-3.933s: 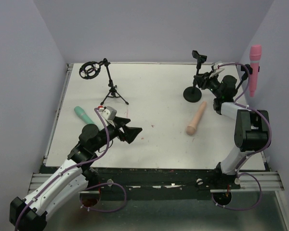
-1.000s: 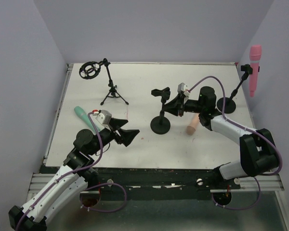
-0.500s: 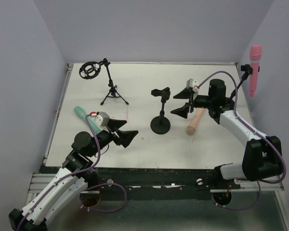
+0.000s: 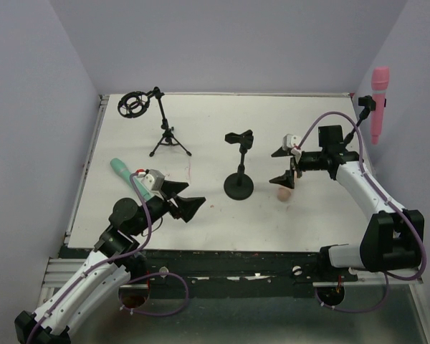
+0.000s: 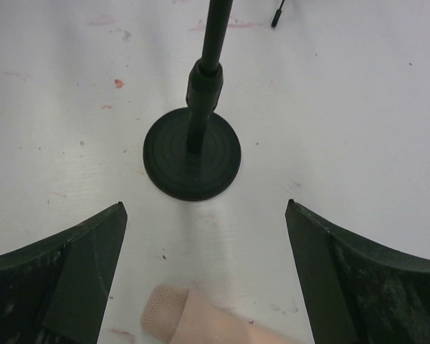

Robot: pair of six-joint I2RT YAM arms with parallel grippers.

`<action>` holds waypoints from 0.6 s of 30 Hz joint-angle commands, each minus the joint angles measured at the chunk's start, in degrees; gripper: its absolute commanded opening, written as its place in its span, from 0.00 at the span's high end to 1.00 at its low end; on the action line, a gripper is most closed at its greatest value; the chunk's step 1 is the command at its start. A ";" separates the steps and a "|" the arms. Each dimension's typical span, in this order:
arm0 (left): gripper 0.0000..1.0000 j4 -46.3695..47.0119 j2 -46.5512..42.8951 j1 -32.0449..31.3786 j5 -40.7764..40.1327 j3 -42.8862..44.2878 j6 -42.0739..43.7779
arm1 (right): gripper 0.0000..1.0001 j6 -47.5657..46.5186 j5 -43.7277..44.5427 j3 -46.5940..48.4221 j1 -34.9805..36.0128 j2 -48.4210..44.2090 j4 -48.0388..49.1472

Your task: Attach the microphones to the stand

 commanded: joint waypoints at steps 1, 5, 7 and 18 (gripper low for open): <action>0.01 -0.76 -1.28 0.20 -0.48 0.23 0.53 | 0.00 -18.87 6.87 3.06 -0.56 2.09 -14.81; 0.01 -5.23 -1.37 0.29 0.66 3.91 4.30 | 0.00 -25.56 14.87 7.45 -0.64 6.04 -22.55; 0.01 -8.65 -0.84 0.20 0.92 6.90 8.07 | 0.00 -27.15 16.98 8.77 -1.08 7.53 -24.15; 0.01 -18.08 1.53 0.20 -1.45 12.19 22.51 | 0.03 -36.29 32.02 9.83 -1.17 14.74 -24.59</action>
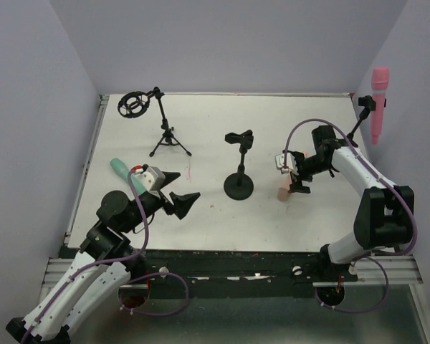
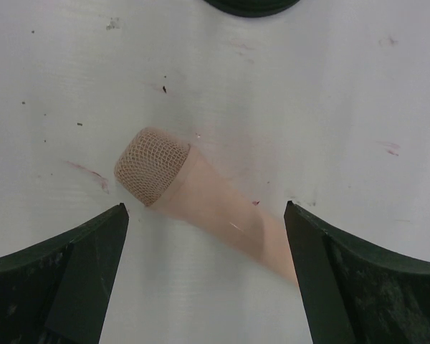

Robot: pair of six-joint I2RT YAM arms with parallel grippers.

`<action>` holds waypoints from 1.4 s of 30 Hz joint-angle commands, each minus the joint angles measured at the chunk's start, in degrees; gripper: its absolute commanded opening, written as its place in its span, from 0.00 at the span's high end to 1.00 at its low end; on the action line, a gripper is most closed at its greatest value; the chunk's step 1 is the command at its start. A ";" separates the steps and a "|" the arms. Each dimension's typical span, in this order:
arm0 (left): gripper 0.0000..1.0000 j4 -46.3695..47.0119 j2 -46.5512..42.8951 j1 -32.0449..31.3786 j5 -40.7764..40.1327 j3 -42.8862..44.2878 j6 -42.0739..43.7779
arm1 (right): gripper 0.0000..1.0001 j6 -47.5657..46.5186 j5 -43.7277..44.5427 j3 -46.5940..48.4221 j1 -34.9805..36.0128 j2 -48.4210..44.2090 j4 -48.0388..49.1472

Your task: Attach the microphones to the stand

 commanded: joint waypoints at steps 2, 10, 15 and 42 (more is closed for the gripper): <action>0.01 -3.67 -0.07 0.20 -0.12 -2.31 5.56 | 0.04 -5.83 8.40 3.12 -0.39 4.78 -2.58; 0.01 -5.34 -1.21 0.20 -0.90 -2.92 6.97 | 0.05 -6.27 12.00 6.64 -0.39 11.46 -0.39; 0.01 -5.61 -1.21 0.20 -0.73 -2.75 7.32 | 0.08 -5.74 14.02 8.31 -0.39 14.71 0.76; 0.01 -4.82 -1.65 0.64 1.12 -2.84 6.27 | 0.29 24.66 18.24 2.79 -0.39 15.78 10.07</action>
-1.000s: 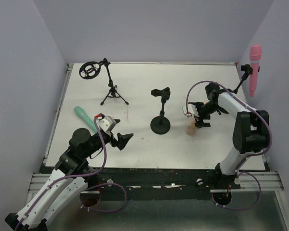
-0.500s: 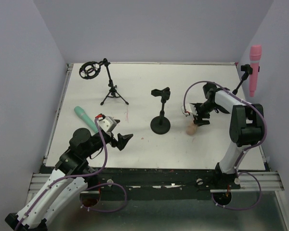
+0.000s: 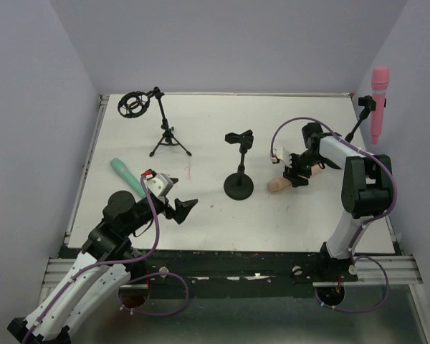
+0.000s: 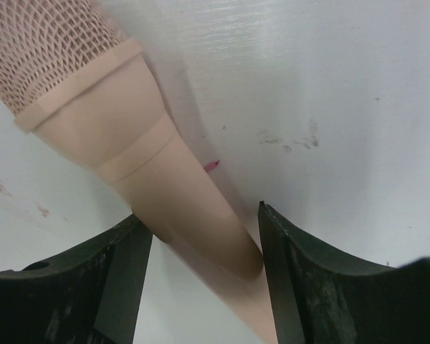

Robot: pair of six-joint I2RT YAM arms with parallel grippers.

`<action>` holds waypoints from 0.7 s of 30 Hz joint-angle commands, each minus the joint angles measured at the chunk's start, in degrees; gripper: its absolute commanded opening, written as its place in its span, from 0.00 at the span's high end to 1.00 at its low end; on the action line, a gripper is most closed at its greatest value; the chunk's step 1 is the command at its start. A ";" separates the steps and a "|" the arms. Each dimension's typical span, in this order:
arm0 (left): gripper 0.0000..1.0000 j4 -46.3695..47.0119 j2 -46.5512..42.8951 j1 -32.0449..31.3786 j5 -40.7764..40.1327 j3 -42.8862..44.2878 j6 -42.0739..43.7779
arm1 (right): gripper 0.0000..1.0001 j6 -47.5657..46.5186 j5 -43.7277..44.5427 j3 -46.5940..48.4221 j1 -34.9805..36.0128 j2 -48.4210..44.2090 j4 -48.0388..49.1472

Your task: Attach the microphones to the stand

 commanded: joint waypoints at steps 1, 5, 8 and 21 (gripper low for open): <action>0.01 0.45 -0.86 0.53 1.14 -0.56 -0.38 | 0.28 7.33 2.53 -4.47 -0.39 -1.10 3.08; 0.01 0.72 -1.48 0.71 1.32 -0.65 -0.99 | 0.28 8.47 1.74 -7.12 -0.39 -2.42 4.31; 0.01 1.33 -2.44 0.71 1.58 -0.92 -2.13 | 0.33 9.18 0.77 -8.08 -0.56 -3.21 4.32; 0.01 23.45 -5.26 0.71 9.22 -11.89 -31.38 | 0.65 21.04 -8.81 -9.49 -0.91 -6.72 2.82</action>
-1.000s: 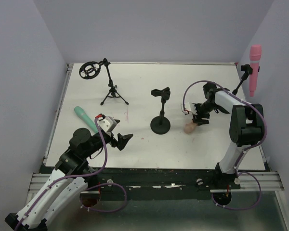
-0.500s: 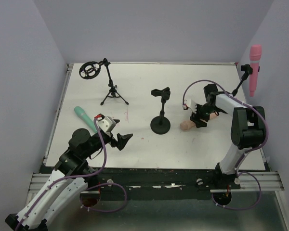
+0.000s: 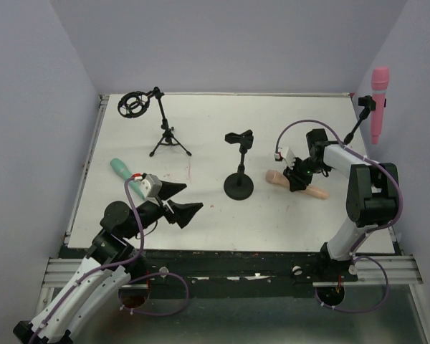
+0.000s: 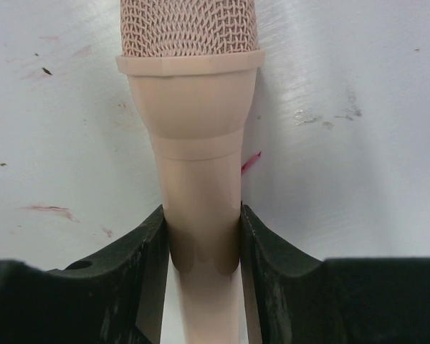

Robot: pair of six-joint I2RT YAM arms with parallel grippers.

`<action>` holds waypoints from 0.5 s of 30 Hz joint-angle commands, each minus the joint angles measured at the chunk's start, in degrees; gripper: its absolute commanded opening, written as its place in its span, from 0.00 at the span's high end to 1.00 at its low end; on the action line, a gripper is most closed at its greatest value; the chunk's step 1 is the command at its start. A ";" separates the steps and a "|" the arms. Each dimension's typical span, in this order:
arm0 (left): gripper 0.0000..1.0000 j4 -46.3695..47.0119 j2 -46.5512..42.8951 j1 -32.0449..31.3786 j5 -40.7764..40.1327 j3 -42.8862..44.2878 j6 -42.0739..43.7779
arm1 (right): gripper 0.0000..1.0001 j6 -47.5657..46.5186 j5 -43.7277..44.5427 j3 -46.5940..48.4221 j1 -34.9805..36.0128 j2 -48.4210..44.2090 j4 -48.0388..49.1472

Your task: Attach the microphones to the stand

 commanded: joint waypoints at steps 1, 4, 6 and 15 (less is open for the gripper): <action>0.01 15.01 0.88 0.25 4.29 -6.59 -17.66 | 0.64 7.18 -4.90 -2.54 -0.17 -1.54 -1.27; 0.01 17.93 3.69 0.34 5.52 -7.39 -21.37 | 0.62 9.39 -2.44 -3.86 -0.26 -1.81 0.93; 0.01 18.46 5.63 0.16 6.13 -6.95 -22.87 | 0.59 10.88 -0.34 -5.18 -0.17 -1.99 3.12; 0.01 22.41 9.41 -1.07 5.35 -7.74 -27.27 | 0.44 12.56 3.71 -7.99 -0.17 -3.92 6.29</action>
